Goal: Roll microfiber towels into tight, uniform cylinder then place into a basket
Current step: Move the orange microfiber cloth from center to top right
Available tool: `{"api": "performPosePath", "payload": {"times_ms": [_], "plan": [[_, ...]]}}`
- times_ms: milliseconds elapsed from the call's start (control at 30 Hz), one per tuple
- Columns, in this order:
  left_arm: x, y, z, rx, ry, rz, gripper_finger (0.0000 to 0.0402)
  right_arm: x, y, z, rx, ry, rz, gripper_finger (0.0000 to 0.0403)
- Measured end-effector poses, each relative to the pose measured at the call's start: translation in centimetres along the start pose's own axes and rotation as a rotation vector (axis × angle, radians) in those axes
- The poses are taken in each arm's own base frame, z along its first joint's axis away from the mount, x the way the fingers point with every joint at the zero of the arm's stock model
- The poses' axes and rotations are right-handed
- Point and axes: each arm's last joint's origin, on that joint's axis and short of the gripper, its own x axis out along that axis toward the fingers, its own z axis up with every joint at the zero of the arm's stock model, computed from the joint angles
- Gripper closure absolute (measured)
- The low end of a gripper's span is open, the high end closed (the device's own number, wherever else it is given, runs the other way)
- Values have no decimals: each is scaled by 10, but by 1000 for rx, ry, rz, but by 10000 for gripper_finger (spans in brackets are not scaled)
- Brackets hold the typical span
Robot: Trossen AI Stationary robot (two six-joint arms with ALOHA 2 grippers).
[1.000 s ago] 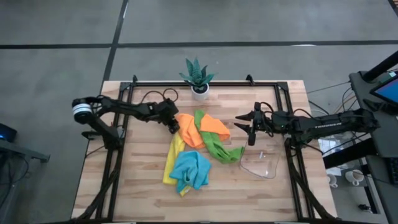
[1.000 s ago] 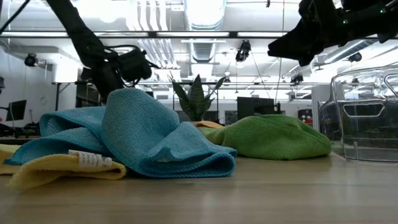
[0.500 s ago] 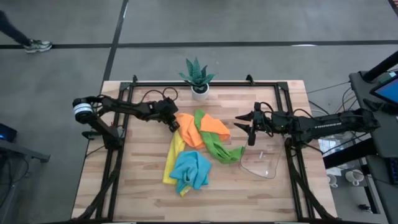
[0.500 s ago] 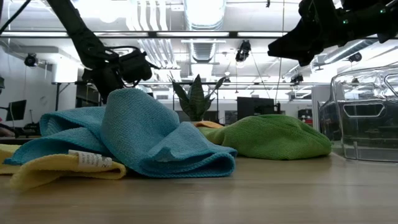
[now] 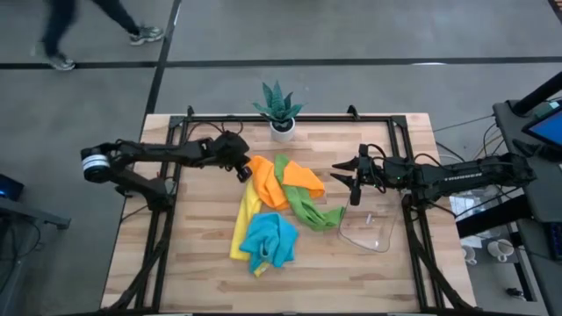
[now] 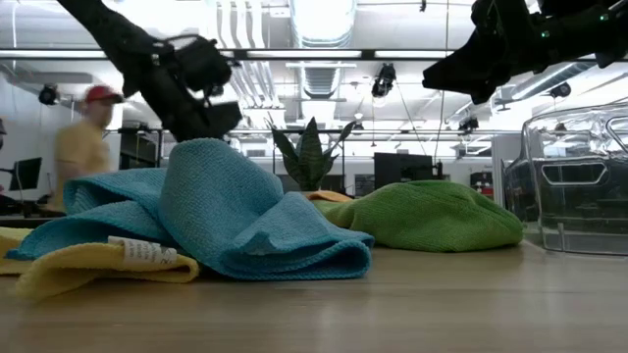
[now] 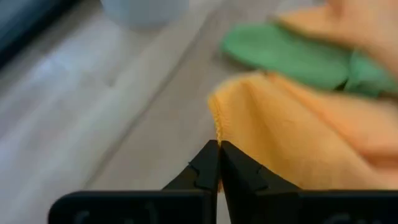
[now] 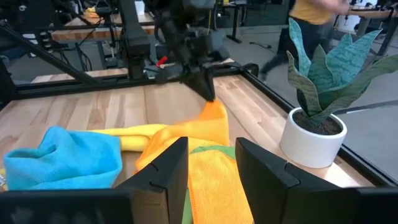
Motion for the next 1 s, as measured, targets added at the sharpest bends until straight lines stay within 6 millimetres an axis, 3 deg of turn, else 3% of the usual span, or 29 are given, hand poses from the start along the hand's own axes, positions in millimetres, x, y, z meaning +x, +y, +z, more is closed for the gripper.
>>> {"api": "performPosePath", "payload": {"times_ms": [367,700,1000], "plan": [[-46,-1,31,19,-90,-2,402,2,0,-2,1,9,0,274],[-84,-7,82,68,-176,-12,402,15,4,4,-9,37,-7,249],[-149,-12,134,114,-312,45,401,27,7,19,-59,37,-32,229]]}}
